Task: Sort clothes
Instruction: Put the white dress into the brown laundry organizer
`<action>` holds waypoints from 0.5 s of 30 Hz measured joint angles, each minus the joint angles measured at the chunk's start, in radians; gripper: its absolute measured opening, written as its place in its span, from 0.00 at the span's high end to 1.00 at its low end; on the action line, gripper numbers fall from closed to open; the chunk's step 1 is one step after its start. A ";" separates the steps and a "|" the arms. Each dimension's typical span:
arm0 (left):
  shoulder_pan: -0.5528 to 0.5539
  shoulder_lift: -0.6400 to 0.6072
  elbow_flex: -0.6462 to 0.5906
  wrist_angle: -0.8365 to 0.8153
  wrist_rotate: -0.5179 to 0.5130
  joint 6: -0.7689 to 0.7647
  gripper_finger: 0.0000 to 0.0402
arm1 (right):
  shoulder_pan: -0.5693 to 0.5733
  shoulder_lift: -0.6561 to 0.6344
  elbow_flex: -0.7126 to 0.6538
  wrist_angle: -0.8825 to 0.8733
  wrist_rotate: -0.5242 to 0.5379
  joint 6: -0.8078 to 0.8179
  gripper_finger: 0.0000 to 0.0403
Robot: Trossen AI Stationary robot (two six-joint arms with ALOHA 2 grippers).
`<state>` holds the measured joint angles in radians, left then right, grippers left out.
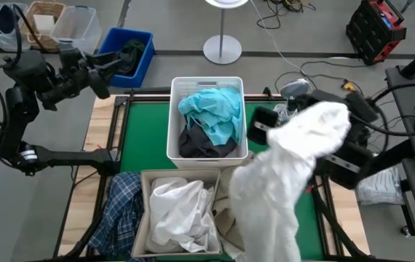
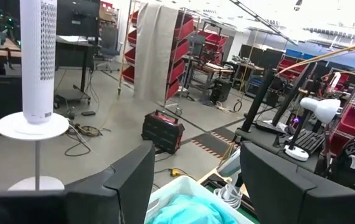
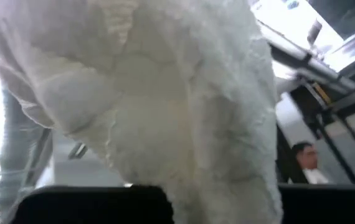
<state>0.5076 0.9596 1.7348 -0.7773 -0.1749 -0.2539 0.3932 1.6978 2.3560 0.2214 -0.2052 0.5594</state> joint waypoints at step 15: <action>0.000 0.007 0.000 -0.001 0.000 0.058 0.47 | -0.164 0.196 0.000 0.339 0.078 -0.092 0.96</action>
<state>0.5076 0.9670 1.7348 -0.7779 -0.1745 -0.1963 0.2293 1.8937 2.3558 0.5604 -0.1270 0.4677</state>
